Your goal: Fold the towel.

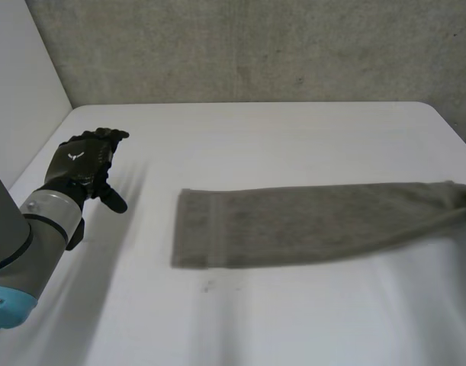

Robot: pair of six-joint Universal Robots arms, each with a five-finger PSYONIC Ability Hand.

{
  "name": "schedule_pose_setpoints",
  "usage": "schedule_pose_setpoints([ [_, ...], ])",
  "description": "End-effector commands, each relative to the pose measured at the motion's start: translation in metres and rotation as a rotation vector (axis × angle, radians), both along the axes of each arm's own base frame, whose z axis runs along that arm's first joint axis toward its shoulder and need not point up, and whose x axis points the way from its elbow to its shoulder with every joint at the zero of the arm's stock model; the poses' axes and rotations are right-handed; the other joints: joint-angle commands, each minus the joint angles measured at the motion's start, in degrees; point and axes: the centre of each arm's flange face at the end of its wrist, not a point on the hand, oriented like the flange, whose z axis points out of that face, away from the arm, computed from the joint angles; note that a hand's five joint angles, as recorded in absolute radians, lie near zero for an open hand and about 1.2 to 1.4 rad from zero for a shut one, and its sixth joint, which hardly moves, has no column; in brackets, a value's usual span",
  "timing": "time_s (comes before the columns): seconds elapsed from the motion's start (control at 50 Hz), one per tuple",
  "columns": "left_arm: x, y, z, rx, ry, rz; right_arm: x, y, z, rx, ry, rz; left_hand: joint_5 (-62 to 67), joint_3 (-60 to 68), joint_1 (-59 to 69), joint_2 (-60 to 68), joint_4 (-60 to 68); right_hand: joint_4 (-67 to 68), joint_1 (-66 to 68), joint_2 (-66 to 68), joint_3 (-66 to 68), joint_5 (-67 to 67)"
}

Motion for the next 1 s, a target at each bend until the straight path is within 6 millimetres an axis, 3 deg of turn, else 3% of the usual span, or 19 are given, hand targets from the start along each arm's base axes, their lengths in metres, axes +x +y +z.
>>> schedule_pose_setpoints([
  [0.02,0.001,0.001,0.002,-0.007,0.002,0.001,-0.036,-0.017,0.017,-0.052,0.165,-0.043,-1.7,0.3,-0.2,0.5,0.3,11.6,25.6,12.8,12.8,14.0],
  [0.08,0.001,0.001,0.002,-0.007,0.003,0.001,-0.02,-0.018,0.026,-0.092,0.129,-0.01,-1.7,0.3,-0.2,0.5,0.3,11.6,25.6,12.8,12.8,14.0],
  [0.12,0.001,0.001,0.002,-0.007,0.003,0.003,0.034,-0.01,0.051,-0.187,0.077,0.113,-1.7,0.3,-0.2,0.5,0.3,11.6,25.6,12.8,12.8,14.0],
  [0.14,0.001,0.001,0.002,-0.008,0.003,0.001,0.034,-0.01,0.051,-0.188,0.077,0.114,-1.7,0.3,-0.2,0.5,0.3,11.6,25.6,12.8,12.8,14.0],
  [0.18,0.001,0.001,0.002,-0.008,0.002,0.001,0.087,0.007,0.071,-0.279,0.029,0.254,-1.7,0.3,-0.2,0.5,0.3,11.6,25.6,12.8,12.8,14.0],
  [0.24,0.0,0.002,0.002,-0.005,0.003,0.0,0.11,0.016,0.075,-0.311,0.013,0.323,-1.7,0.3,-0.2,0.5,0.3,11.6,25.6,12.8,12.8,14.0],
  [0.28,0.0,0.002,0.002,-0.006,0.001,-0.001,0.165,0.044,0.074,-0.356,-0.01,0.494,-1.7,0.3,-0.2,0.5,0.3,11.6,25.6,12.8,12.8,14.0],
  [0.3,0.0,0.002,0.001,-0.004,0.001,-0.002,0.165,0.044,0.074,-0.356,-0.011,0.495,-1.7,0.3,-0.2,0.5,0.3,11.6,25.6,12.8,12.8,14.0],
  [0.34,0.0,0.002,0.001,-0.004,0.002,-0.002,0.22,0.079,0.063,-0.375,-0.041,0.671,-1.7,0.3,-0.2,0.5,0.3,11.6,25.6,12.8,12.8,14.0],
  [0.44,0.0,0.003,0.0,-0.001,0.0,-0.004,0.282,0.135,0.032,-0.325,-0.063,0.903,-1.7,0.3,-0.2,0.5,0.3,11.6,25.6,12.8,12.8,14.0],
  [0.46,0.0,0.003,-0.001,0.002,-0.001,-0.004,0.282,0.135,0.032,-0.325,-0.063,0.904,-1.7,0.3,-0.2,0.5,0.3,11.6,25.6,12.8,12.8,14.0],
  [0.5,-0.001,0.004,-0.001,0.002,-0.001,-0.005,0.303,0.167,0.003,-0.255,-0.049,1.015,-1.7,0.3,-0.2,0.5,0.3,11.6,25.6,12.8,12.8,14.0],
  [0.64,-0.002,0.005,-0.004,0.011,-0.003,-0.011,0.315,0.202,-0.039,-0.134,0.022,1.123,-1.7,0.3,-0.2,0.5,0.3,11.6,25.6,12.8,12.8,14.0],
  [0.66,-0.003,0.005,-0.005,0.014,-0.004,-0.013,0.314,0.203,-0.04,-0.127,0.036,1.128,-1.7,0.3,-0.2,0.5,0.3,-4.6,9.4,-3.5,-3.5,-2.2],
  [0.68,-0.003,0.005,-0.005,0.014,-0.004,-0.013,0.314,0.203,-0.04,-0.127,0.036,1.128,-1.7,0.3,-0.2,0.5,0.3,-4.8,9.2,-3.7,-3.6,-2.4],
  [0.7,-0.003,0.005,-0.005,0.015,-0.005,-0.013,0.314,0.201,-0.035,-0.136,0.043,1.119,-1.7,0.3,-0.2,0.5,0.3,-41.7,-27.8,-40.6,-40.6,-39.4],
  [0.72,-0.004,0.005,-0.006,0.015,-0.005,-0.016,0.313,0.2,-0.029,-0.145,0.035,1.104,-1.7,0.3,-0.2,0.5,0.3,-58.4,-44.4,-57.2,-57.2,-56.0],
  [0.86,-0.013,0.007,0.001,-0.011,0.003,-0.045,0.294,0.182,0.029,-0.207,-0.117,0.997,-1.7,0.3,-0.2,0.5,0.3,-58.4,-44.4,-57.2,-57.2,-56.0],
  [1.0,-0.05,0.013,0.013,-0.068,0.027,-0.149,0.229,0.138,0.061,-0.113,-0.438,0.712,-0.6,1.4,0.8,1.6,1.4,-58.4,-44.4,-57.2,-57.2,-56.0],
])
